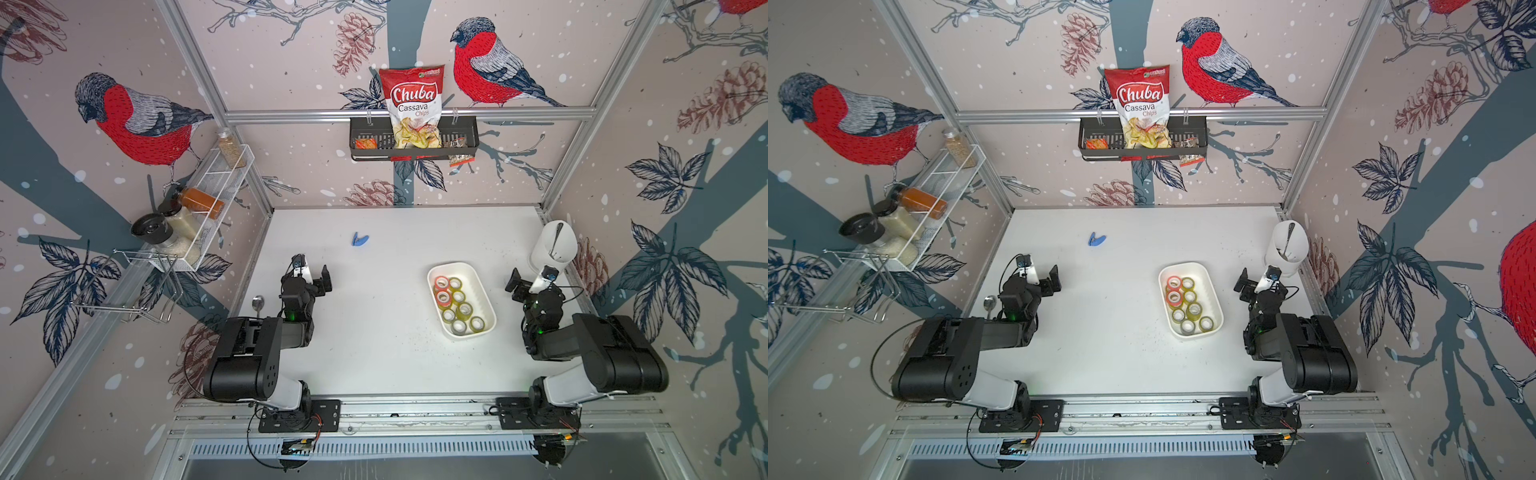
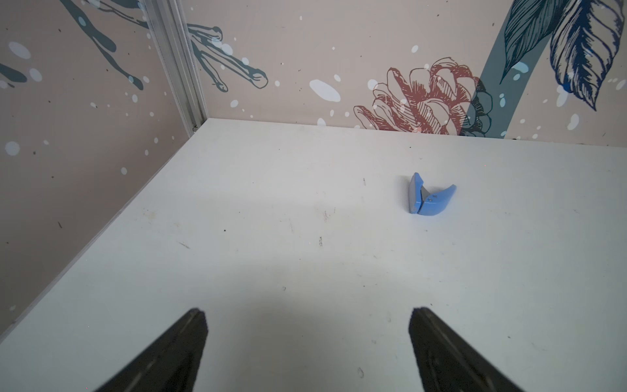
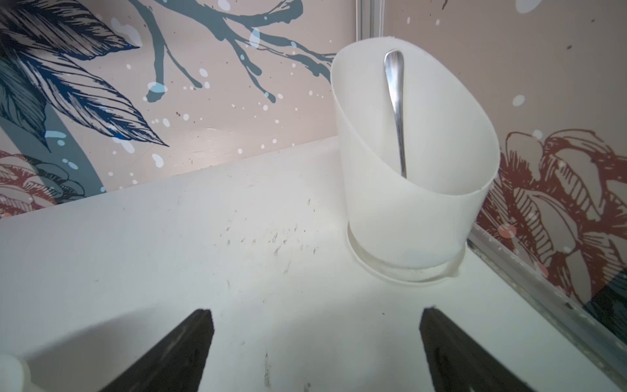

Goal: Put the transparent tape into the storage box
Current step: Reset both arms

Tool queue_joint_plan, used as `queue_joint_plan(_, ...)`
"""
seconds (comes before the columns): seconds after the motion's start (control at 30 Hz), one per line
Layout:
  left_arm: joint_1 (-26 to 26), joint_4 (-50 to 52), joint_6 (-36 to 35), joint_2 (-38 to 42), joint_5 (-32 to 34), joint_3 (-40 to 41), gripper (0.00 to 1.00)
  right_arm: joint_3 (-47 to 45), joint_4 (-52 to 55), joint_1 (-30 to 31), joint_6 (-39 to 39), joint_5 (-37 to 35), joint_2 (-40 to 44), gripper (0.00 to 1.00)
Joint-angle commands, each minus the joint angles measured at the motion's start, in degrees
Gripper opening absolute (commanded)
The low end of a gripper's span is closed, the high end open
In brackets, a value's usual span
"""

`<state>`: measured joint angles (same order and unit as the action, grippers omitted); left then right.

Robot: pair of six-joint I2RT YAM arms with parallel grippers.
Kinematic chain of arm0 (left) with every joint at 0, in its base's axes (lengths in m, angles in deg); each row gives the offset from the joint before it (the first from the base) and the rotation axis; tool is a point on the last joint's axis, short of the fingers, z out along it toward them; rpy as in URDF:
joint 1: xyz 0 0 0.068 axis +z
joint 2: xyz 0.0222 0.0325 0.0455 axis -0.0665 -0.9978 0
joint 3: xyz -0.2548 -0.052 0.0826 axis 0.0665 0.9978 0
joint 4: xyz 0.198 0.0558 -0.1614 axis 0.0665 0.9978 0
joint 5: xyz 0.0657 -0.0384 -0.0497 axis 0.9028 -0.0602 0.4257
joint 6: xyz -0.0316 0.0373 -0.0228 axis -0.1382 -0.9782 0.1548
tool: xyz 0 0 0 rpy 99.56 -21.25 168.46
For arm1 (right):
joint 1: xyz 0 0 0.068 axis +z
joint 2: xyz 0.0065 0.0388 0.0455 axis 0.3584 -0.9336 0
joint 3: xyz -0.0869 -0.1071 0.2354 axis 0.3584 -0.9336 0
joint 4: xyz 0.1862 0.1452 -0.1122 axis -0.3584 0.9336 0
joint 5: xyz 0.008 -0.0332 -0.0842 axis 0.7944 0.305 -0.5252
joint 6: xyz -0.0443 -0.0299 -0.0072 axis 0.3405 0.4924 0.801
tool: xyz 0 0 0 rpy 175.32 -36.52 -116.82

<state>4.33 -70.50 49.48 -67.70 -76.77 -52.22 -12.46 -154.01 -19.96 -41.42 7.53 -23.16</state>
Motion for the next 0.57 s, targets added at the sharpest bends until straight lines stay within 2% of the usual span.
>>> queue_joint_plan(0.0,-0.2,-9.1,-1.3,-1.2,-0.3,2.2,0.97,1.6,-0.3,1.6,0.8,-5.4,-0.3,1.0)
queue_joint_plan(0.53,-0.9,-8.5,-1.6,-1.2,1.0,1.9,0.97,1.8,0.6,1.8,1.1,-5.0,-0.2,1.0)
